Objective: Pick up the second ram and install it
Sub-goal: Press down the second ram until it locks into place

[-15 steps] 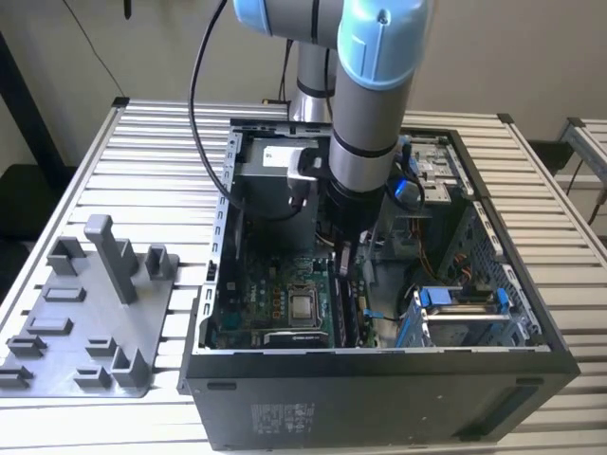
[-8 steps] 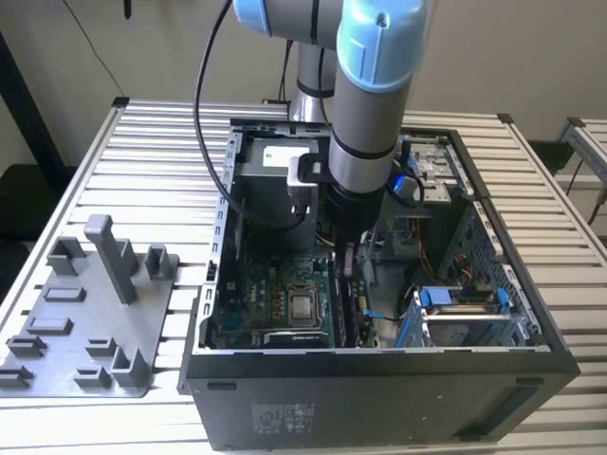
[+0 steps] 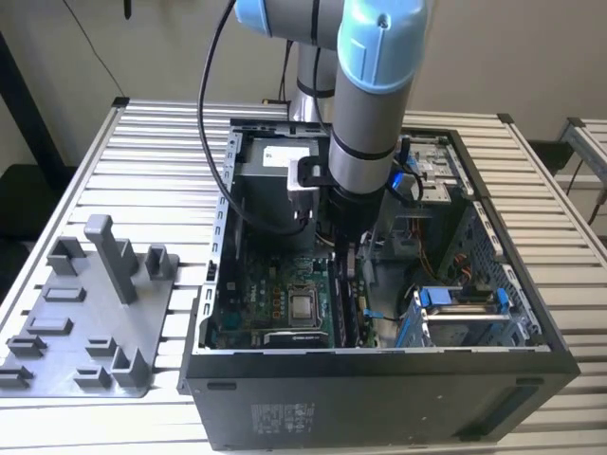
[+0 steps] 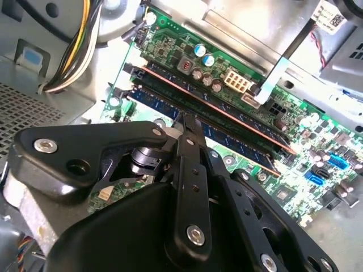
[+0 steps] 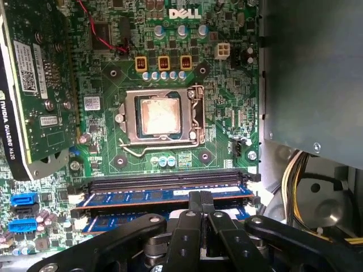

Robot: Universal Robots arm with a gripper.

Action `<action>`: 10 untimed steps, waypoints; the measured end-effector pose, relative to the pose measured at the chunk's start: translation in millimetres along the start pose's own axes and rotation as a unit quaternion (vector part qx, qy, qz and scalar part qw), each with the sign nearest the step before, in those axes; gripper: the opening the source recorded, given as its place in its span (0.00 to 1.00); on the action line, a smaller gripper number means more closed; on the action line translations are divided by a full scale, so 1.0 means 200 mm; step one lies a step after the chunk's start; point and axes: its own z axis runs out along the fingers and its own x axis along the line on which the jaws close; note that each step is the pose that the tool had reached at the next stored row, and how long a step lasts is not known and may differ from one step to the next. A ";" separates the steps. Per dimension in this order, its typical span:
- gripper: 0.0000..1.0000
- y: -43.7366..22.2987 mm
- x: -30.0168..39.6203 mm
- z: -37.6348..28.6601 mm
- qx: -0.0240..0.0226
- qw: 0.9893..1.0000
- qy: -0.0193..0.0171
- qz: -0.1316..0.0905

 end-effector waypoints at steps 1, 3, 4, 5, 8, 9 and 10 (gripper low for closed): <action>0.11 0.000 0.001 0.008 -0.001 1.000 0.000 0.000; 0.11 0.001 0.003 0.026 -0.001 1.000 0.000 0.000; 0.11 0.001 0.003 0.034 -0.001 1.000 0.000 -0.001; 0.11 0.001 0.005 0.041 -0.001 1.000 0.001 -0.001; 0.11 0.002 0.008 0.068 -0.001 1.000 0.001 -0.004; 0.11 0.002 0.007 0.069 -0.001 1.000 0.001 -0.004; 0.11 0.001 0.005 0.060 -0.001 1.000 0.001 -0.004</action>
